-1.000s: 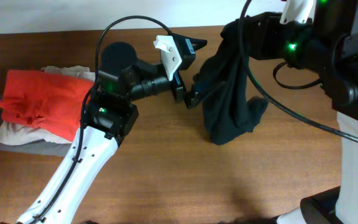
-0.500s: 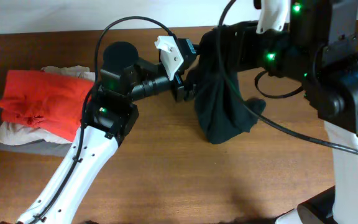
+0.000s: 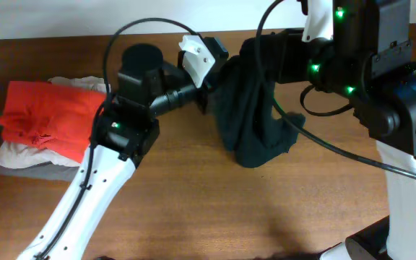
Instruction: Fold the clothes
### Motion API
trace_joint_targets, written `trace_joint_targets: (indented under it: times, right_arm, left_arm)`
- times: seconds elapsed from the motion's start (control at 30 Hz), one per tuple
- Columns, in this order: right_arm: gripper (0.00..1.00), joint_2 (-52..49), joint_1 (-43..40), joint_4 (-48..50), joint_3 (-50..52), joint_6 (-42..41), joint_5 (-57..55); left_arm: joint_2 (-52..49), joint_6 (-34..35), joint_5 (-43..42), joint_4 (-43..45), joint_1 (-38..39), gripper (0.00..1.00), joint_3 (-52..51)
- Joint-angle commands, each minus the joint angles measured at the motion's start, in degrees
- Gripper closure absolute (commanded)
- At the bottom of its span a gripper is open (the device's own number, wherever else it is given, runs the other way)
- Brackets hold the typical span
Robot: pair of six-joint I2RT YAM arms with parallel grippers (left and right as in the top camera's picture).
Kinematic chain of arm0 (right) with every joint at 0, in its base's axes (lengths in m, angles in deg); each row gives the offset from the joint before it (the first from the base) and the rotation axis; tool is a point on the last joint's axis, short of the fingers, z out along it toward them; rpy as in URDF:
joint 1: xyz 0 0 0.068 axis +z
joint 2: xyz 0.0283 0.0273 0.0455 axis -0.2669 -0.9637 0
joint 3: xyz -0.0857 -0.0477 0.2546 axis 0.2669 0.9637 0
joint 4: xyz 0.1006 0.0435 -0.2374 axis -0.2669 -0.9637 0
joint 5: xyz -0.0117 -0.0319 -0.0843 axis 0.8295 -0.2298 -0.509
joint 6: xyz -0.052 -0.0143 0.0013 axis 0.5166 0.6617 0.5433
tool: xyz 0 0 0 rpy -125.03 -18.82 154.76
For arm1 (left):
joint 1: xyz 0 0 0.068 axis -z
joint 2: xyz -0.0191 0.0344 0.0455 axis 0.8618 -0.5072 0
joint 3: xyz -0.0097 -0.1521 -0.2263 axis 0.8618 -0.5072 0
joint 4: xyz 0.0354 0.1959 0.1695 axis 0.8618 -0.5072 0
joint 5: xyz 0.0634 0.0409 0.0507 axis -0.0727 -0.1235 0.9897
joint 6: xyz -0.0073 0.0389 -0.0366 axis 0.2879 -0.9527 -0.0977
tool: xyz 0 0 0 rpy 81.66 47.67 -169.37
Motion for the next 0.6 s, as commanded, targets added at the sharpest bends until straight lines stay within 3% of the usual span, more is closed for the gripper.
trace_joint_targets:
  times: [0.0,0.37,0.47,0.57]
  right_arm:
    - [0.90,0.1,0.3,-1.1,-0.8,-0.2,-7.5]
    - [0.86,0.0,-2.4,-8.2,-0.7,-0.2,-15.5]
    - [0.79,-0.6,-5.8,-10.9,-0.7,-0.2,-14.7]
    - [0.62,-2.4,-9.2,-13.9,-0.3,1.1,-9.2]
  left_arm:
    - [-0.3,-4.6,5.8,-4.3,0.2,1.00,7.2]
    - [-0.3,-11.5,17.1,-18.8,0.2,1.00,20.5]
    - [-0.3,-12.4,17.4,-20.5,0.2,1.00,21.8]
    - [-0.3,-12.4,19.3,-20.6,0.2,1.00,22.7]
